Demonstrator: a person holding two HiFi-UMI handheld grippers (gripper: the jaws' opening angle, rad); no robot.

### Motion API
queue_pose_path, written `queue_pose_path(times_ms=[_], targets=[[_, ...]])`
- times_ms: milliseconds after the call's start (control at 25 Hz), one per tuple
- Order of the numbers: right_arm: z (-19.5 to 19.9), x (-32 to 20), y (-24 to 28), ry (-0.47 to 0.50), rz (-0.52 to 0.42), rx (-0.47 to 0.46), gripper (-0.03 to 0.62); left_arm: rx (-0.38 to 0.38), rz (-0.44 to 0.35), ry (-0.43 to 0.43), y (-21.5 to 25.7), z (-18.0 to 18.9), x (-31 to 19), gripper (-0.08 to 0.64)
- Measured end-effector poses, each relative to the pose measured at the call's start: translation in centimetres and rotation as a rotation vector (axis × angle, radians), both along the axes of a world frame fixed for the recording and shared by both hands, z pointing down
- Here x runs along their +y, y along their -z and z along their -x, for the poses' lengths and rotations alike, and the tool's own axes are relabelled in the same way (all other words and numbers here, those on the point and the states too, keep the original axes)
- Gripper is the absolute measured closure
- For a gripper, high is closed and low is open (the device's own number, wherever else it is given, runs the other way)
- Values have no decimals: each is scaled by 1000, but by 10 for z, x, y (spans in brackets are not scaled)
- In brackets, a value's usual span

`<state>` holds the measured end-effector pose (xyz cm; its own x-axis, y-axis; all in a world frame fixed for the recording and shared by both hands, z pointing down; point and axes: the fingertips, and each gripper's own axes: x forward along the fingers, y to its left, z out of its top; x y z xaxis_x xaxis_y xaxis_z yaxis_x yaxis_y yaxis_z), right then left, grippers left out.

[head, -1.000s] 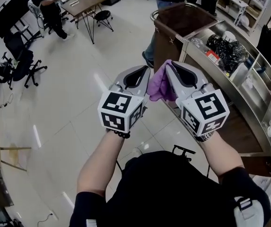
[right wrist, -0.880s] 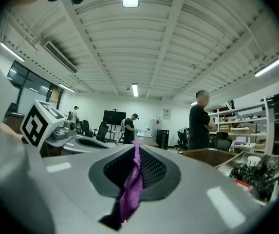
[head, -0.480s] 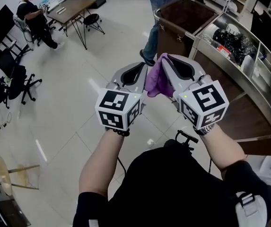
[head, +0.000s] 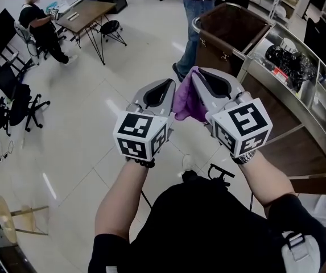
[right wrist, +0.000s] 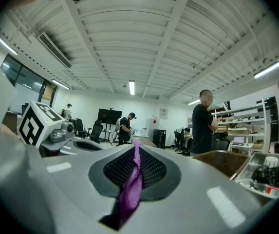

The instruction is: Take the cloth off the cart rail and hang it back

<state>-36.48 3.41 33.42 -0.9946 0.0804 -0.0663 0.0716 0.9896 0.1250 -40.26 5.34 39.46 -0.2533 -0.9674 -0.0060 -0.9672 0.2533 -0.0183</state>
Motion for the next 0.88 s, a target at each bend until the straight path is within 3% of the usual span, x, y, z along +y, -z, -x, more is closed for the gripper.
queue_pose_path(times_ms=[400, 880], targets=[[78, -49, -3, -14, 24, 10, 569, -9, 42, -51, 5, 79, -60, 558], [174, -105, 1, -28, 33, 34, 569, 20, 38, -71, 11, 177, -119, 558]])
